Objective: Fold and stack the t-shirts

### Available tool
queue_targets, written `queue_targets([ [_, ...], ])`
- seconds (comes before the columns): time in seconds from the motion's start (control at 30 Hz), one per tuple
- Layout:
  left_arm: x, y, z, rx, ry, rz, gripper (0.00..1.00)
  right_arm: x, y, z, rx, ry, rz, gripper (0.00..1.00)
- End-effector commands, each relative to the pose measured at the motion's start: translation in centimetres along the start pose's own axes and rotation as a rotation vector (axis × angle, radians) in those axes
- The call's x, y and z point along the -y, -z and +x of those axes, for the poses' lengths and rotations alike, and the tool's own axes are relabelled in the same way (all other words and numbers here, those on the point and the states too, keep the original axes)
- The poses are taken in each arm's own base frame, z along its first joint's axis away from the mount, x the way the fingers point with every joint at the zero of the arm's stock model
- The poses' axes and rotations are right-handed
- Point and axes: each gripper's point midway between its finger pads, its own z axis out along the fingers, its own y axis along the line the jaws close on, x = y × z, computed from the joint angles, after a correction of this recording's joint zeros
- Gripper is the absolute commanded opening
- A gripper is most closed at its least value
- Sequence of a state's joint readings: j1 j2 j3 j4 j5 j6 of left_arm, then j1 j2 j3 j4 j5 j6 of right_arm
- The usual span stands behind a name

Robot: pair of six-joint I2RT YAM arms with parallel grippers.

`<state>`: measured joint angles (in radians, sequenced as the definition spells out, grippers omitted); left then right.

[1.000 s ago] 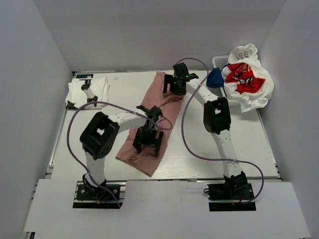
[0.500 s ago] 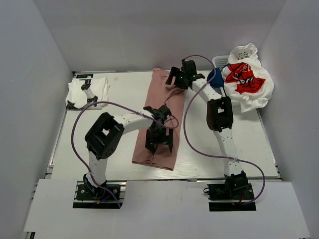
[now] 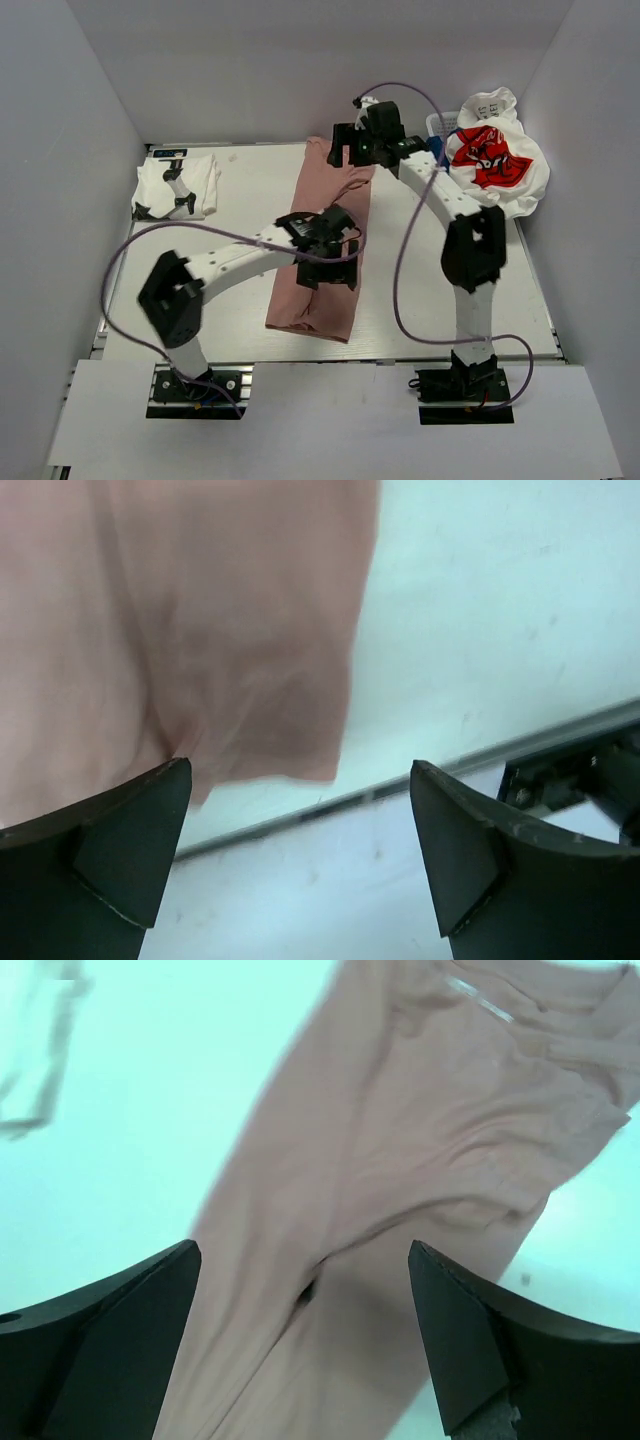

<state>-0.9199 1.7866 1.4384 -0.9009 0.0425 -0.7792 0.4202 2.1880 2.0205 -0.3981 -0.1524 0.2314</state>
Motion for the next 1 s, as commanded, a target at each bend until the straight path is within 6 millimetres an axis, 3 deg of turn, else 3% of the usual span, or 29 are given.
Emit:
queue_targets([
  [0.0, -2.3, 3.5, 0.6, 0.111, 0.02, 0.004, 1.0, -2.8, 7.2, -0.7, 0.074, 0.018, 0.014, 0.9],
  [0.03, -4.5, 2.6, 2.5, 0.071, 0.039, -0.014, 1.0, -3.9, 9.2, -1.5, 0.124, 0.022, 0.002, 0.9],
  [0.07, -4.7, 4.5, 2.5, 0.132, 0.052, 0.028, 1.0, -4.3, 9.7, -0.6, 0.117, -0.002, -0.001, 0.9],
  [0.1, -5.6, 4.9, 2.8, 0.158, 0.087, 0.014, 1.0, -4.0, 9.7, 2.0, 0.078, -0.024, 0.007, 0.9],
  [0.13, -7.7, 4.4, 3.9, 0.172, 0.11, -0.036, 1.0, -4.9, 12.1, 3.0, 0.085, -0.029, -0.002, 0.9],
  [0.17, -8.2, 5.9, 3.8, 0.224, 0.139, -0.008, 1.0, -4.9, 12.0, 6.5, 0.02, -0.071, 0.01, 0.9],
  [0.2, -8.7, 6.2, 3.7, 0.253, 0.175, -0.004, 1.0, -5.0, 12.4, 7.7, 0.011, -0.079, 0.007, 0.9],
  [0.23, -9.9, 5.5, 4.5, 0.253, 0.176, -0.027, 1.0, -6.0, 14.5, 9.5, 0.014, -0.081, -0.017, 0.9],
  [0.27, -10.7, 5.5, 4.7, 0.265, 0.197, -0.037, 1.0, -6.2, 14.3, 13.9, -0.07, -0.093, -0.017, 0.9],
  [0.3, -11.5, 5.4, 4.6, 0.275, 0.225, -0.052, 1.0, -6.6, 15.5, 14.9, -0.068, -0.123, -0.026, 0.9],
  [0.33, -12.4, 4.7, 5.3, 0.264, 0.242, -0.069, 1.0, -6.7, 16.0, 20.1, -0.159, -0.116, -0.022, 0.9],
  [0.4, -14.3, 3.7, 5.9, 0.249, 0.27, -0.121, 1.0, -7.9, 17.1, 22.9, -0.212, -0.161, -0.055, 0.9],
  [0.47, -14.3, 2.9, 5.6, 0.255, 0.277, -0.091, 1.0, -9.3, 18.2, 27.5, -0.304, -0.162, -0.091, 0.9],
  [0.53, -15.0, 1.8, 5.7, 0.231, 0.289, -0.098, 1.0, -10.9, 19.1, 30.1, -0.375, -0.153, -0.108, 0.9],
  [0.7, -16.6, -1.4, 7.3, 0.131, 0.331, -0.119, 1.0, -12.9, 19.4, 34.3, -0.476, -0.159, -0.127, 0.9],
  [0.97, -16.2, -3.0, 9.6, 0.068, 0.353, -0.009, 0.59, -12.4, 18.8, 37.3, -0.542, -0.157, -0.028, 0.89],
])
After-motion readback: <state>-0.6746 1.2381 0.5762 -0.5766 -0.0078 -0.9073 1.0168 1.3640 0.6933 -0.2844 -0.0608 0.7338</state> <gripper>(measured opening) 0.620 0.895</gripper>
